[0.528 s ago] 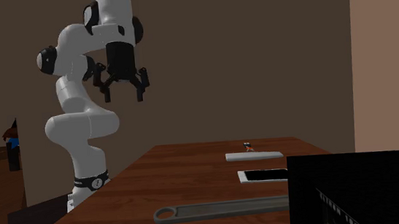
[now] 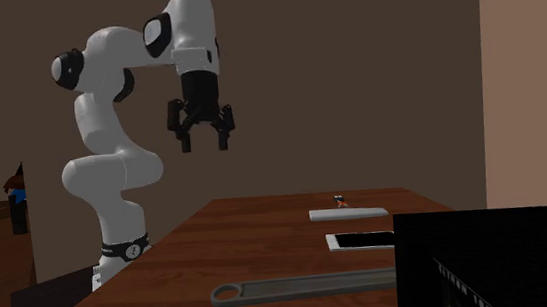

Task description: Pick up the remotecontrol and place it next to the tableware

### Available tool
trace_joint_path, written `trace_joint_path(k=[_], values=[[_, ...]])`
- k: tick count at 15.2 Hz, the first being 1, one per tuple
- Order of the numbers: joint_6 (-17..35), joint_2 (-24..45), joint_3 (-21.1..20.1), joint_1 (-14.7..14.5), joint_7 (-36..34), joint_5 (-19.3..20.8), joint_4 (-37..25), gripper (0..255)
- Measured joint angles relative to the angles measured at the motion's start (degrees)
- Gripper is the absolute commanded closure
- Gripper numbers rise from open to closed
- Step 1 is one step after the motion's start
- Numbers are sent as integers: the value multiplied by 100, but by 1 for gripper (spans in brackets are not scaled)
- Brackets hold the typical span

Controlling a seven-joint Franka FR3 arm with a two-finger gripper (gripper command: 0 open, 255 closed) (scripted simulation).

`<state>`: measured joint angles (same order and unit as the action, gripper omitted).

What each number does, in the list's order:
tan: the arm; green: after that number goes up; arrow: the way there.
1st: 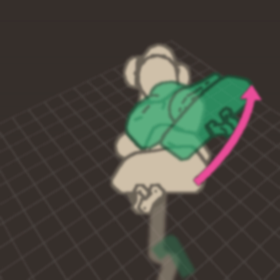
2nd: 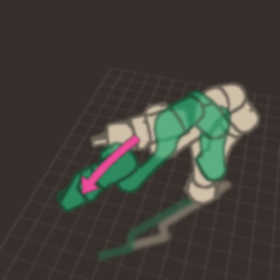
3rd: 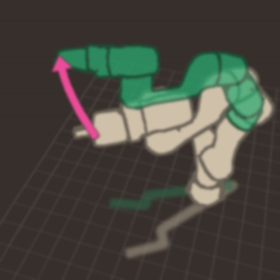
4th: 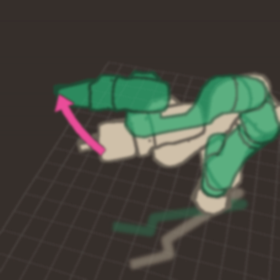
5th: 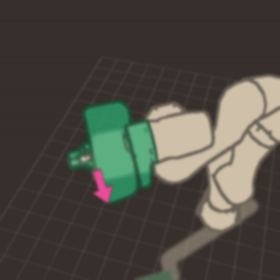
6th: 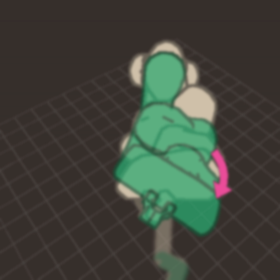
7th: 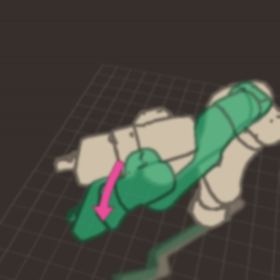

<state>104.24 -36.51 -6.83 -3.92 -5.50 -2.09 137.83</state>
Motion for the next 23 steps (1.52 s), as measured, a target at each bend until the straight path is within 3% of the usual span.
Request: trace_joint_path(k=[13,23], values=[[1163,2408,-830,-531,43,34,-1122,0],[1542,4344,-1384,-999,-134,613,-2492,0]])
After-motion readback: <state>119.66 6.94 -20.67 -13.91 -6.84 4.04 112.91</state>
